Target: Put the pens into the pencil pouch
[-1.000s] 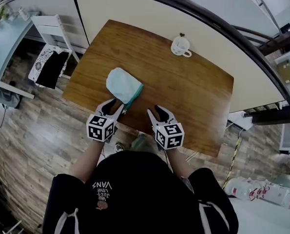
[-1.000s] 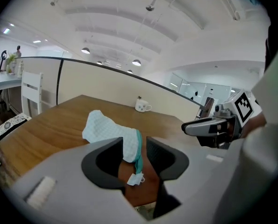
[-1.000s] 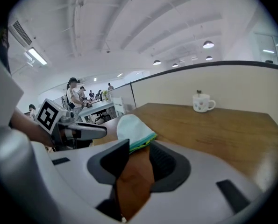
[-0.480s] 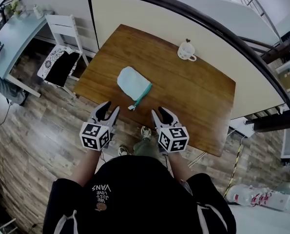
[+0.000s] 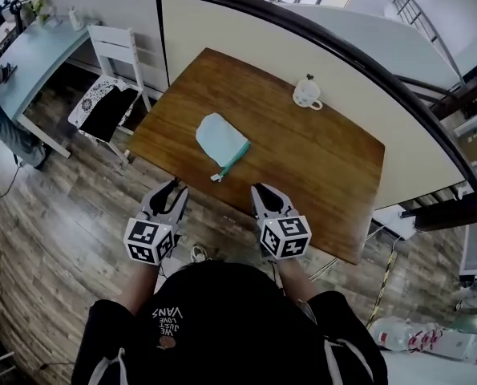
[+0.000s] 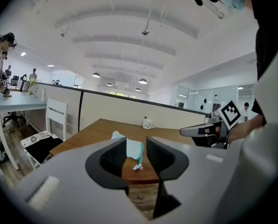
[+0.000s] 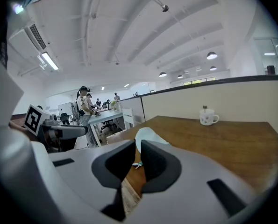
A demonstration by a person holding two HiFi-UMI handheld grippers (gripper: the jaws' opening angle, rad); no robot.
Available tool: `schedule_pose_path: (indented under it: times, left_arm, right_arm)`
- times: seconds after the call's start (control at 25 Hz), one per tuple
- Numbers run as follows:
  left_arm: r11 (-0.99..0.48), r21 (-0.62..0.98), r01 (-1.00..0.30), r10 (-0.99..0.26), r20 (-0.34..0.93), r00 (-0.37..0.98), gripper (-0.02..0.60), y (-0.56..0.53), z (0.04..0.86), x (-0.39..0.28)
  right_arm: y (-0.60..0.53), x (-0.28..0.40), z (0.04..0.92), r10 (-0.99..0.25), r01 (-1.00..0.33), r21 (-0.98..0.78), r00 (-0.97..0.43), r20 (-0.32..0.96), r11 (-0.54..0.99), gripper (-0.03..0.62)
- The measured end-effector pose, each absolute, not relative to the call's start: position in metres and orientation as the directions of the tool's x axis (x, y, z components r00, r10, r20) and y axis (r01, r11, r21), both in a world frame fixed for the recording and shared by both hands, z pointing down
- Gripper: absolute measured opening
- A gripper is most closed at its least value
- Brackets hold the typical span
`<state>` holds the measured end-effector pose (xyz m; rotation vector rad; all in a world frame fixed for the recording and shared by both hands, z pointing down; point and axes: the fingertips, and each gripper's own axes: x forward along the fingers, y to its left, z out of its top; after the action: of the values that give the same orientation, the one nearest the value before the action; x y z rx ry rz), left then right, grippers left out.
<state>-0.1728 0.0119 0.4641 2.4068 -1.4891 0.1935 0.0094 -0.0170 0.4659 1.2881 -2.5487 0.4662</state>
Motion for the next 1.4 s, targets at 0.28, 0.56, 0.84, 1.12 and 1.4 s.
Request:
schedule_pose_path:
  times: [0.28, 0.56, 0.84, 1.12, 1.4]
  left_arm:
    - [-0.372, 0.171, -0.912, -0.872, 0.272, 0.407, 0.056, 0.035, 0.454, -0.139]
    - [-0.340, 0.182, -0.923, -0.878, 0.290, 0.380, 0.014, 0.063, 0.456, -0.101]
    - [-0.321, 0.168, -0.932, -0.880, 0.312, 0.359, 0.012, 0.095, 0.462, -0.073]
    - [-0.292, 0.160, -0.943, -0.887, 0.322, 0.330, 0.012, 0.117, 0.468, -0.061]
    - [-0.259, 0.171, -0.951, -0.903, 0.306, 0.301, 0.012, 0.128, 0.465, -0.054]
  right_arm:
    - [0.005, 0.046, 0.466, -0.688, -0.785, -0.184, -0.611, 0.392, 0.592, 0.017]
    - [0.026, 0.078, 0.467, -0.637, -0.749, -0.187, -0.645, 0.422, 0.635, 0.013]
    - [0.049, 0.100, 0.476, -0.595, -0.725, -0.189, -0.663, 0.454, 0.663, 0.012]
    - [0.064, 0.111, 0.490, -0.559, -0.704, -0.200, -0.677, 0.478, 0.682, 0.012]
    - [0.070, 0.111, 0.495, -0.534, -0.685, -0.226, -0.698, 0.478, 0.693, 0.012]
